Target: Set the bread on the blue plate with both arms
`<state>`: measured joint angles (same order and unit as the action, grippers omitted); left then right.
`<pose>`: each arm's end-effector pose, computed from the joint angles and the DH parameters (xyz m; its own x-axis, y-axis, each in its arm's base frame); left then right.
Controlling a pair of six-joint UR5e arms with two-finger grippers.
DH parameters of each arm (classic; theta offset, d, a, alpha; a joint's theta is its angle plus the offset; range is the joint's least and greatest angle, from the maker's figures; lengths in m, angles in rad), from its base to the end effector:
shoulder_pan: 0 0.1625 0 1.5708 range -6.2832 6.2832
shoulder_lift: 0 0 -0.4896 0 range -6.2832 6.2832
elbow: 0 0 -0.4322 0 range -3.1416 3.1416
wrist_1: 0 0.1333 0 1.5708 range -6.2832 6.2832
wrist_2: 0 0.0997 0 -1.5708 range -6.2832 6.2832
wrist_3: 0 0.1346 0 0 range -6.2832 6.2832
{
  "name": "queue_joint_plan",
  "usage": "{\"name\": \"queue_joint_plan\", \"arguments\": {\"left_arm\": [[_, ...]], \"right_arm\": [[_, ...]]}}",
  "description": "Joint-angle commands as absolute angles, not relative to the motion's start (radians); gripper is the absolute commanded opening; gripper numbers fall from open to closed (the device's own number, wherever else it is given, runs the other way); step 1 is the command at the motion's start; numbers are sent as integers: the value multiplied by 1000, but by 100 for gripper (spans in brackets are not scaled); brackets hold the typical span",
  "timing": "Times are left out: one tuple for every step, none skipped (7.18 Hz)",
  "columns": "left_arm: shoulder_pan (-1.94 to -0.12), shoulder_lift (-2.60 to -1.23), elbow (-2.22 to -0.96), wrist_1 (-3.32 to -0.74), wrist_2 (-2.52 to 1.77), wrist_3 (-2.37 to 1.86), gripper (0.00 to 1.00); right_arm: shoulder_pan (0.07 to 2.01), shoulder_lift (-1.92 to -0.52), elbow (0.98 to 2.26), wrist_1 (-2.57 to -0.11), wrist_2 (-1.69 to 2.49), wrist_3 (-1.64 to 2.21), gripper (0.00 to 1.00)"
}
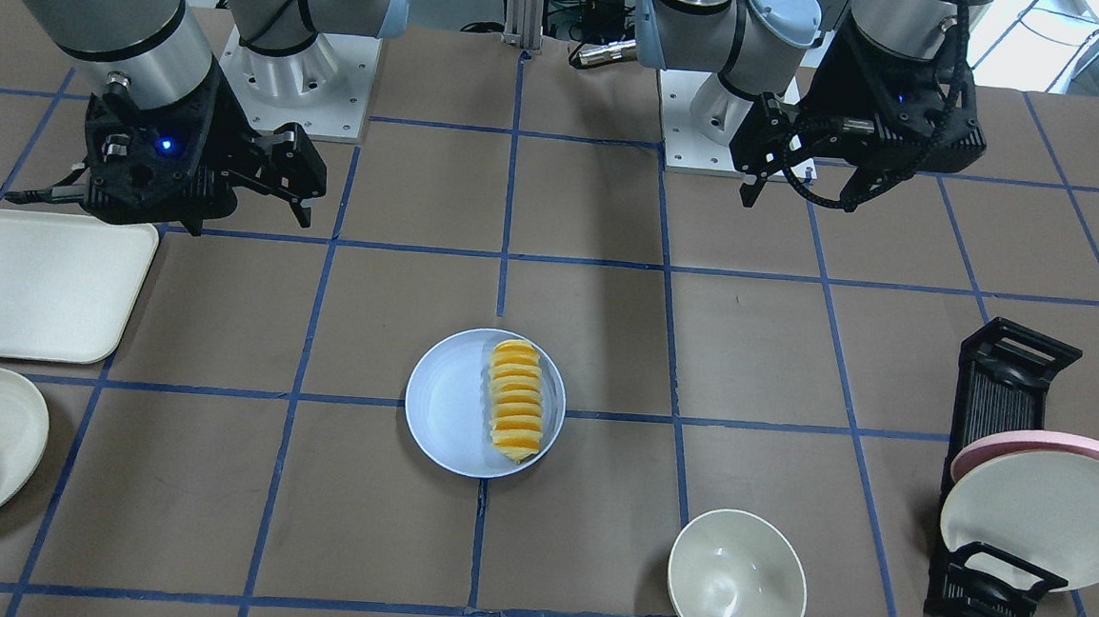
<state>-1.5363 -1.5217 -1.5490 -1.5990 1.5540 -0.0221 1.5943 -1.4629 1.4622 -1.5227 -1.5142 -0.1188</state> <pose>-0.1178 -0.5168 0.5519 -0.9983 -0.0558 0.0177 -0.0565 0.9975 -0.0423 0.1545 -0.5747 0.5106 -0.9884 -0.1390 -0.0617 -0.1416 0.9891 0.0404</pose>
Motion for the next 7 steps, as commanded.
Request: {"name": "queue_joint_plan", "arguments": {"left_arm": [[-1543, -1513, -1548, -1633, 1558, -21, 100], [-1540, -1516, -1548, -1629, 1552, -20, 100], [-1546, -1509, -1548, -1617, 1549, -32, 100], [-1546, -1508, -1546, -1615, 1561, -29, 100], [-1546, -1506, -1546, -1614, 1563, -26, 100], [-1546, -1506, -1548, -1614, 1562, -26, 100], [-1546, -1505, -1546, -1614, 1562, -25, 100]], "right_arm": [[1594, -1456, 1466, -1529, -1511, -103, 100], [1594, -1456, 1466, -1528, -1511, -103, 100], [1594, -1456, 1466, -1529, -1512, -103, 100], [1594, -1456, 1466, -1529, -1513, -104, 100], [1594, -1456, 1466, -1529, -1513, -104, 100], [1594, -1456, 1468, -1528, -1513, -104, 100], [1594, -1456, 1470, -1528, -1511, -104, 100]]}}
